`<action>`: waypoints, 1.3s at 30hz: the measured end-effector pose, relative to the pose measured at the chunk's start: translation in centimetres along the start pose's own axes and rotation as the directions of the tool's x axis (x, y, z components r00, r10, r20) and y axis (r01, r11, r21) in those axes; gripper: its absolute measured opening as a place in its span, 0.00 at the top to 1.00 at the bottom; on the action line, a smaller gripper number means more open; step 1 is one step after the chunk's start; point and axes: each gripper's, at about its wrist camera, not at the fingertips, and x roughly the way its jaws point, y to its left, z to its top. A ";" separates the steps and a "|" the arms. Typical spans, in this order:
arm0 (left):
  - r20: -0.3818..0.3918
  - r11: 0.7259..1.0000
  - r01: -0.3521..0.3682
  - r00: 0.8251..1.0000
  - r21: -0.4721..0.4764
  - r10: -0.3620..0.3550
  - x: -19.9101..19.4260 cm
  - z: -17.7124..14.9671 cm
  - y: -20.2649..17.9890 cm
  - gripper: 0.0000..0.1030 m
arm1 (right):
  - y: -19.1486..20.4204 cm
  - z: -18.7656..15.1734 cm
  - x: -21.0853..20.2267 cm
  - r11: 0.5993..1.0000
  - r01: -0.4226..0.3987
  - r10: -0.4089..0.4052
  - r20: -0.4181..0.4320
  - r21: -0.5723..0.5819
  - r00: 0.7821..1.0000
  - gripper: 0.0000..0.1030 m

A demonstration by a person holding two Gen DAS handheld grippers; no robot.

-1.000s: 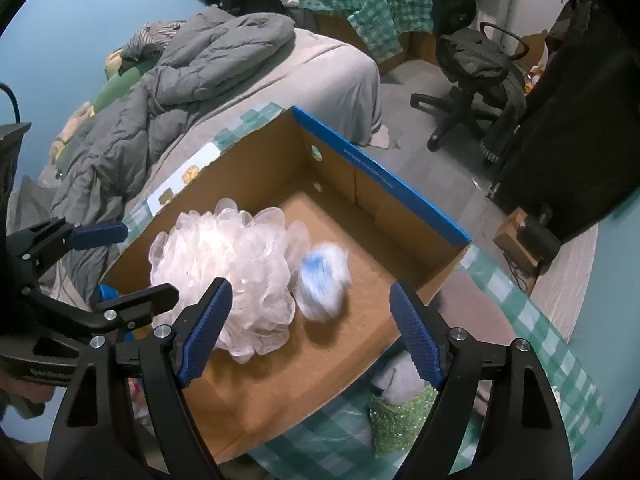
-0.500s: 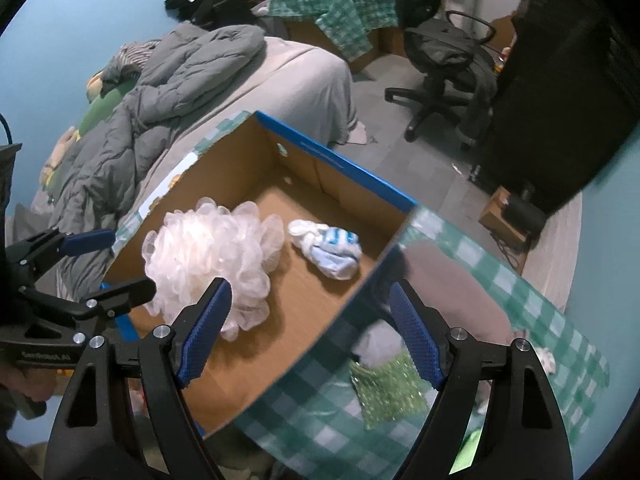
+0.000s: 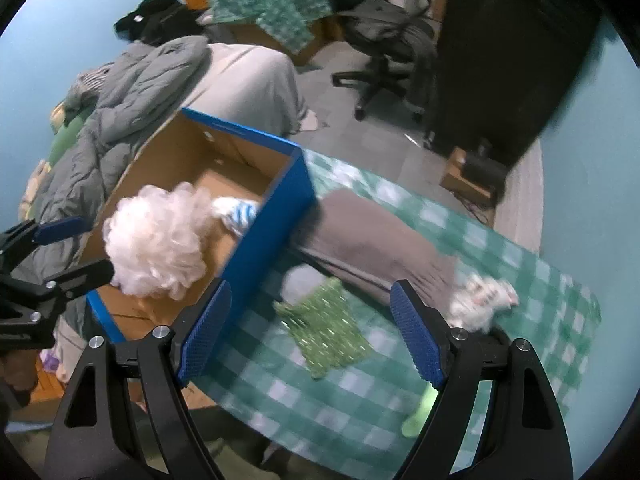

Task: Organize soft objects
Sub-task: 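Move both grippers back over the table toward the cloths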

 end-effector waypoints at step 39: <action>-0.203 0.986 0.087 0.978 0.145 -0.057 8.8 -1.4 -13.6 0.13 | -15.2 -12.2 2.9 0.958 0.086 -0.035 -0.186 0.275 0.982 0.20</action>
